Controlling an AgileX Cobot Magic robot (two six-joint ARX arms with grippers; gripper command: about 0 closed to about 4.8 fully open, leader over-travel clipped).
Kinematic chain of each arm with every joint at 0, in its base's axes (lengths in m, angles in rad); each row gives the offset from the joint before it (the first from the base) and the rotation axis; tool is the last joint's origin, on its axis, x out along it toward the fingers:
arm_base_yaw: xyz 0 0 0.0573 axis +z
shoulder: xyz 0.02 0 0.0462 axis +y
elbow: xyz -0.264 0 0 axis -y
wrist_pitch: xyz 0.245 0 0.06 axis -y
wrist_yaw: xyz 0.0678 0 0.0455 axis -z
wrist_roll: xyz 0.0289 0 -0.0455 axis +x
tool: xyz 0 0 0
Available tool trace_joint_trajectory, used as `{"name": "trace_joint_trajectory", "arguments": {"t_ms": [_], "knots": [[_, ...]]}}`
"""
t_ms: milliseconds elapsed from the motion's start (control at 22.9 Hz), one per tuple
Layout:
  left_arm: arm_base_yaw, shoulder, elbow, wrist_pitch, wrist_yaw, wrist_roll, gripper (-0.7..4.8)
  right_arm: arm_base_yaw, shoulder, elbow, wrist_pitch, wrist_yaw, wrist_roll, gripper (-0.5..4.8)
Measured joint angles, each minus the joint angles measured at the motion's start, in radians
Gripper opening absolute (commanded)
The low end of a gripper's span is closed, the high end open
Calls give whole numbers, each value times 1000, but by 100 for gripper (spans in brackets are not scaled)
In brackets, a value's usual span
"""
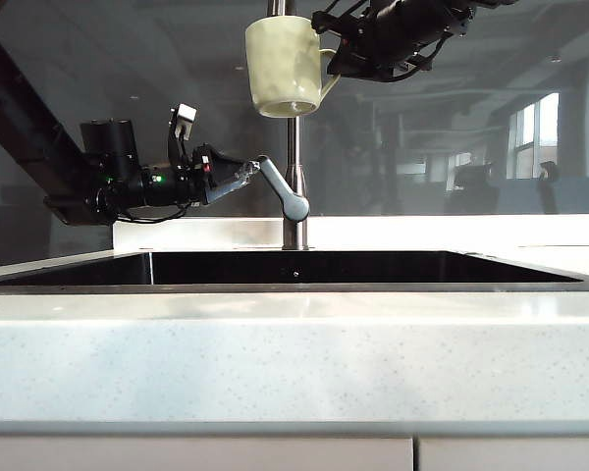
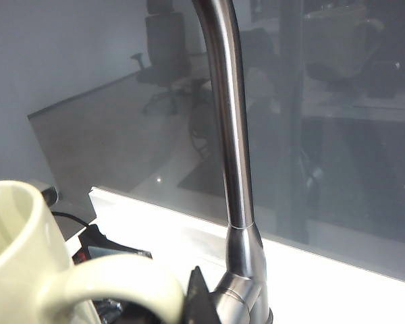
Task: Pick up the mug next to the sink, go to the faucet to get some water, pour the water into the sink, and finally put the mug back to its place.
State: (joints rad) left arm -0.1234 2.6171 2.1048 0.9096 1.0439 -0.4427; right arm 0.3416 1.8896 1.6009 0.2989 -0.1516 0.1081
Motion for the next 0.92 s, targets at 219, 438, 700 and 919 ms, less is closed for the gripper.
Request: {"name": "trace_joint_trajectory", "arguments": {"t_ms": [219,438,700,919], "knots": [[-23,0,31,10,-31,0,345,0,0,0,-2,1,0,-7],[-65,0,33,18,-47,1,260,0,0,0,-2,1,0,-7],[-62,4,33,8,-103,32,8,0,0,0,-2,1,-1,-7],[-61,4,34,8,-101,51,-6,0,0,0,-2,2,-1,-7]]}}
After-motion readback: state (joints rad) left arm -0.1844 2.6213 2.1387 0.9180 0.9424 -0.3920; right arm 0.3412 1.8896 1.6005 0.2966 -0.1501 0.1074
